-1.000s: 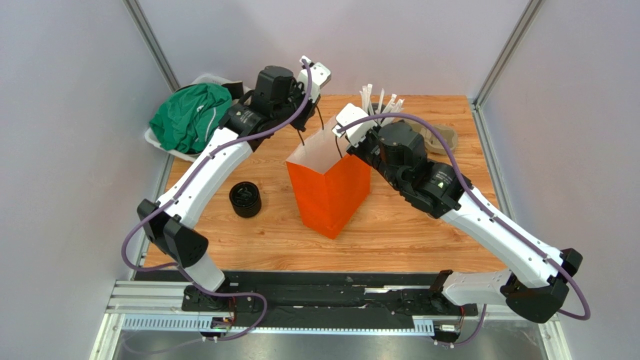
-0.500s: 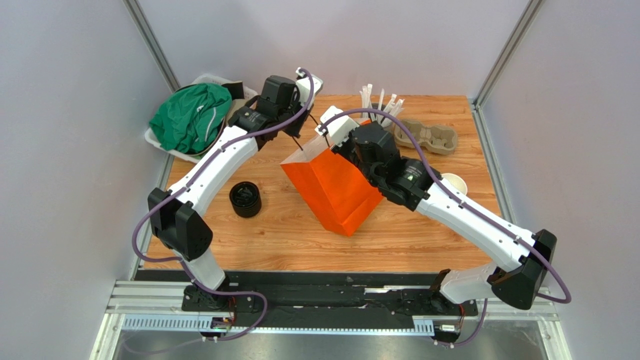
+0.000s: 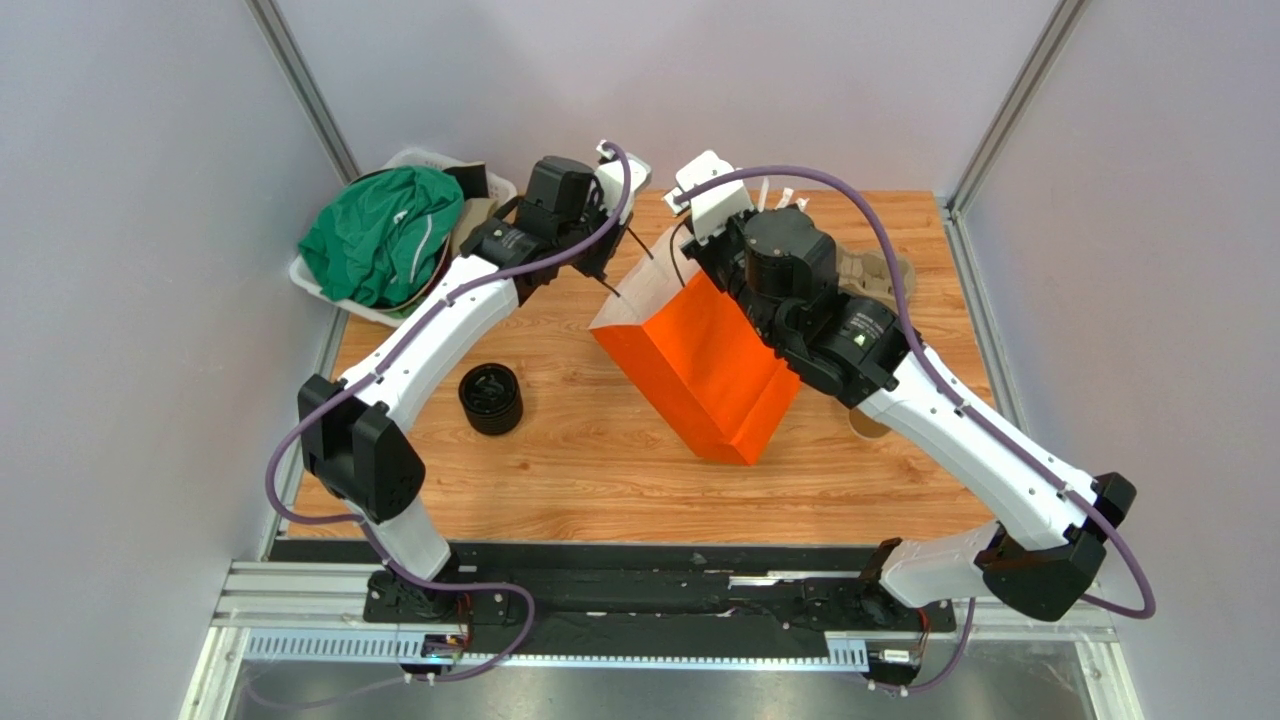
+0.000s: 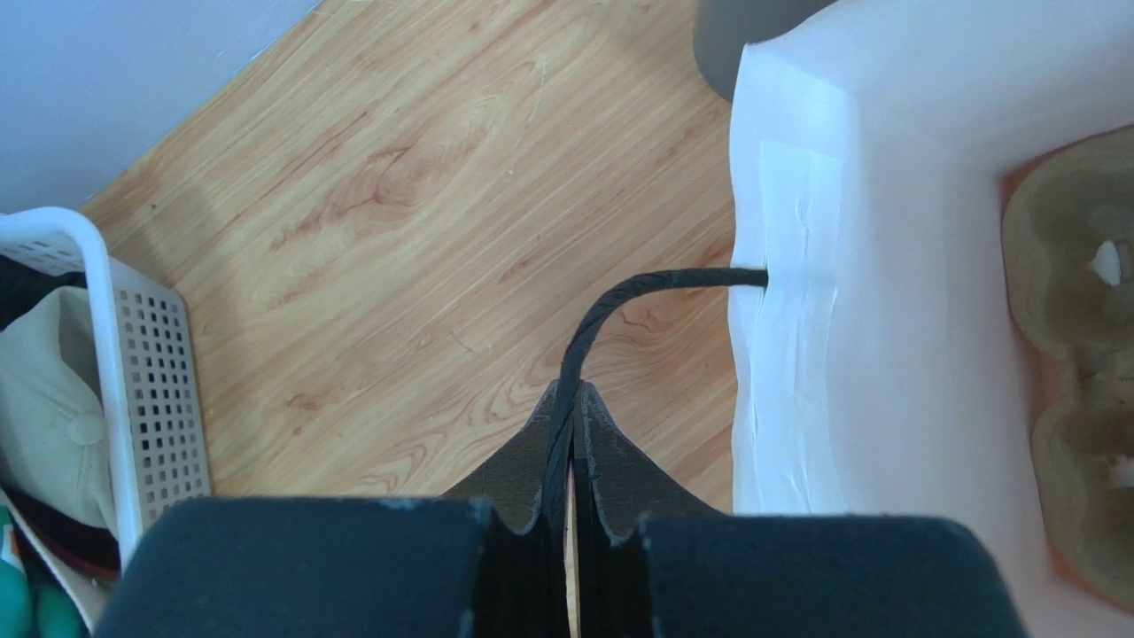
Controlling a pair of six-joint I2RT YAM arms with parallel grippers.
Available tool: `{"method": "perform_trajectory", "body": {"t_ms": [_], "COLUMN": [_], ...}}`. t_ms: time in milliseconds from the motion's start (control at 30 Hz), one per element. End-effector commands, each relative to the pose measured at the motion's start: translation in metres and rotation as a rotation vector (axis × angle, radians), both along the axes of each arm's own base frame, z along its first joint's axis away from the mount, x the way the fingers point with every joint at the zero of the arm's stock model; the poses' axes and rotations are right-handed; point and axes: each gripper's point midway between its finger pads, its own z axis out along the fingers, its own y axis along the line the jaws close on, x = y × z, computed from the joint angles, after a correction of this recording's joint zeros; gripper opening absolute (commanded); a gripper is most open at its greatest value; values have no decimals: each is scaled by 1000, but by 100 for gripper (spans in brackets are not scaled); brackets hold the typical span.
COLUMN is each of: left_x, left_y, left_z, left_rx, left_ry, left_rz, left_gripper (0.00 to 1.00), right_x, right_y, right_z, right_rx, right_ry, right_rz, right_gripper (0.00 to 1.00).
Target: Pack the takeout coffee
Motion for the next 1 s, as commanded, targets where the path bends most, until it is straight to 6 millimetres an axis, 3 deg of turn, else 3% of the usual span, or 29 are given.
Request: {"method": "perform_trajectory", "body": {"t_ms": [0,33,133,167,233,300,333,367,567,667,967], "left_x": [-4,-4,-5,-6,-6,-5,-4,-4,-2,-2,9], "left_y": [-4,-5,-6,-6,-6,-6,-7,-6,-7,-10,-9], "left_z": [20,19,12,12,10,15,20,27,63,73,95], "left_rx": [-51,-51,-42,-40,-35,-37,-42,-46,-58,-68,-51], "left_ry": [-36,-31,-11,-9,-3,-14,-26,-40,-115,-136,-225], "left_rz": [-13,-13,-24,-30,-33,-33,-36,-37,-58,-81,-83], "left_gripper": [5,5,5,5,5,5,5,5,6,6,6], "right_x": [-3,-2,-4,-5,-7,-7,-8,-8,-12,-19,-42], "right_y": [2,5,9,11,11,8,8,6,-1,-2,2], "right_z": [-7,-30,-71,-76,-72,-53,-48,-30,-3,-6,-78], "right_rx": [12,-20,-77,-81,-69,-38,-35,-11,-4,-3,-139], "right_ry": [20,47,100,106,101,71,68,45,24,39,158], "right_rz": [19,23,61,71,77,70,70,66,59,86,222], "right_gripper": [0,0,0,0,0,0,0,0,0,0,0]}}
